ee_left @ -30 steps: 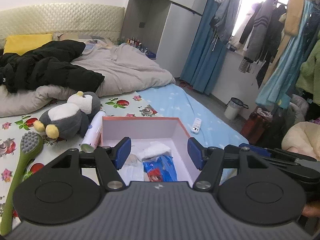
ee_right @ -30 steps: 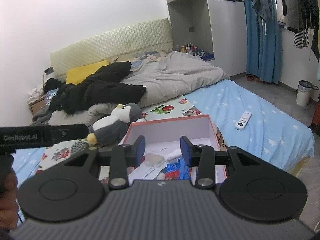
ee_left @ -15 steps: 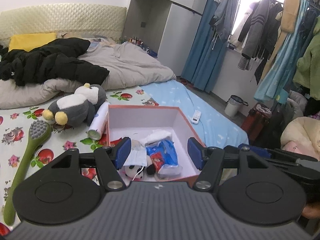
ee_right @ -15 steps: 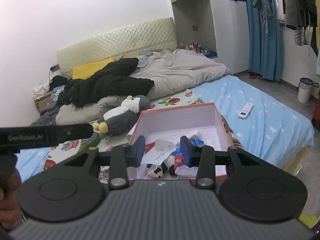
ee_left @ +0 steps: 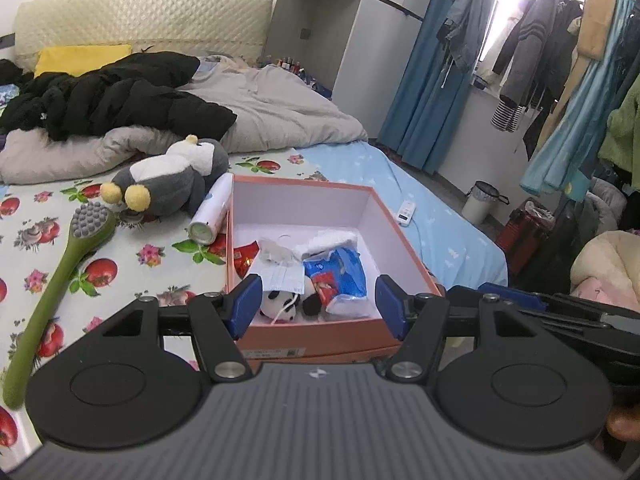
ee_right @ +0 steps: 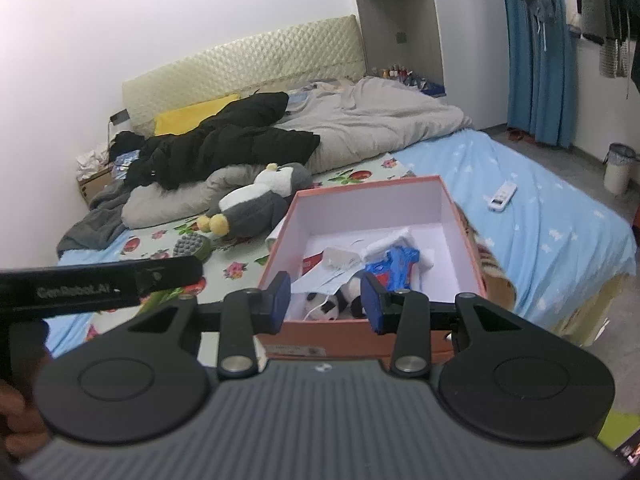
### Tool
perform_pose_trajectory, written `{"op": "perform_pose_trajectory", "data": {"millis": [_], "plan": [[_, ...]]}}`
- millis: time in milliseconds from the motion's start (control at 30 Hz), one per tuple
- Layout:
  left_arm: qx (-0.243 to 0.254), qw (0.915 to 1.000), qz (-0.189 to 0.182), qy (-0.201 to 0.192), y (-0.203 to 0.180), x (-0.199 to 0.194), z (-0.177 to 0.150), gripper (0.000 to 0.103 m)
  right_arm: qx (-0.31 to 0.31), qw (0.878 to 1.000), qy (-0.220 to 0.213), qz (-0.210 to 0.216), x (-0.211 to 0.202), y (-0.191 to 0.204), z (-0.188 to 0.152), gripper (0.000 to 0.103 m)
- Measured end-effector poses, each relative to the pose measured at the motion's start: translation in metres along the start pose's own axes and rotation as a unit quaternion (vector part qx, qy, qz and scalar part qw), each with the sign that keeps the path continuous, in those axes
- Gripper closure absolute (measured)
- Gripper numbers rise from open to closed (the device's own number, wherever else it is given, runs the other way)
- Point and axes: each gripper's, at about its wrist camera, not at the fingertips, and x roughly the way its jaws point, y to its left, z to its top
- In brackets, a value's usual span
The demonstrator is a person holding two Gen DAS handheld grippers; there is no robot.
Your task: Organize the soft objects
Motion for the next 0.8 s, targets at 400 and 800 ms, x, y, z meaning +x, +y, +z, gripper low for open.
{"op": "perform_pose_trajectory", "data": {"millis": [400,800], "plan": [[-0.011,0.9999,0.007,0.007,-0.001,-0.01,-0.009,0.035,-0.016,1.0,0.002,-0.01,-0.009,0.001,-0.007,0.061],[-0.009,0.9998,0.015,0.004,0.003,-0.014,-0.011,0.035,-0.016,1.0,0.0,-0.026,-0.007,-0.003,-0.008,0.061]]}}
